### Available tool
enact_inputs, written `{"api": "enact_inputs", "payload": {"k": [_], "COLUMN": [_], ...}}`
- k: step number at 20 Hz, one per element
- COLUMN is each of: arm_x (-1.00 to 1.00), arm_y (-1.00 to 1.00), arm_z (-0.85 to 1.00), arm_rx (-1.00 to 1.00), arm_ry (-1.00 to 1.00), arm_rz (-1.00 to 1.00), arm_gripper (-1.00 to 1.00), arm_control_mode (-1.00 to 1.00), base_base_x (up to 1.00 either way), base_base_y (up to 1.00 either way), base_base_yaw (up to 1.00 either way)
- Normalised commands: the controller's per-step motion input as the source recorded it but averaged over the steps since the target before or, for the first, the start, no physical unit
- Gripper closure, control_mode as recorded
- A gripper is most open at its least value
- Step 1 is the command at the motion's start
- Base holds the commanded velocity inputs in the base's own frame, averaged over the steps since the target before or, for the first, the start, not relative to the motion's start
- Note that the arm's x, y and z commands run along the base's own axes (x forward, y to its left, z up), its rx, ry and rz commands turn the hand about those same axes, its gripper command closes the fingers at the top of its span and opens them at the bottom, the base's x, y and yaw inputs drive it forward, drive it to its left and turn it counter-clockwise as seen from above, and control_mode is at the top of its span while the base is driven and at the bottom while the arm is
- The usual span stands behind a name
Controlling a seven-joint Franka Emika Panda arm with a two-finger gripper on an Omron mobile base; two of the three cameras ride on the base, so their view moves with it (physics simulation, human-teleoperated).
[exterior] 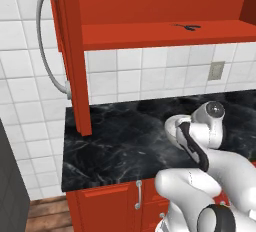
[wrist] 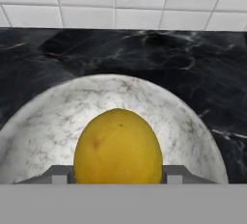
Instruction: Pick the lemon from the cabinet and place it in the bowl. Then pick the bowl and place it in the sink. Then turn on the sink facuet.
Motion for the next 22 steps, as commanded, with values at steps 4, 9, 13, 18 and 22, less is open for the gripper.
{"api": "enact_inputs", "payload": {"k": [4, 9, 13, 18, 22], "arm_x": [0.15, 0.05, 0.00, 0.02, 0.03], "arm_y": [0.00, 0.00, 0.00, 0.00, 0.00], "arm_z": [-0.31, -0.33, -0.27, -0.23, -0.12], "arm_rx": [0.00, 0.00, 0.00, 0.00, 0.00], "arm_ry": [0.06, 0.04, 0.04, 0.04, 0.02], "arm_rz": [0.00, 0.00, 0.00, 0.00, 0.00], "arm_gripper": [1.00, 1.00, 1.00, -1.00, -1.00], "arm_control_mode": [-1.00, -1.00, -1.00, -1.00, -1.00], "base_base_x": [0.00, 0.00, 0.00, 0.00, 0.00], "base_base_y": [0.00, 0.00, 0.00, 0.00, 0.00], "base_base_yaw": [0.00, 0.00, 0.00, 0.00, 0.00]}}
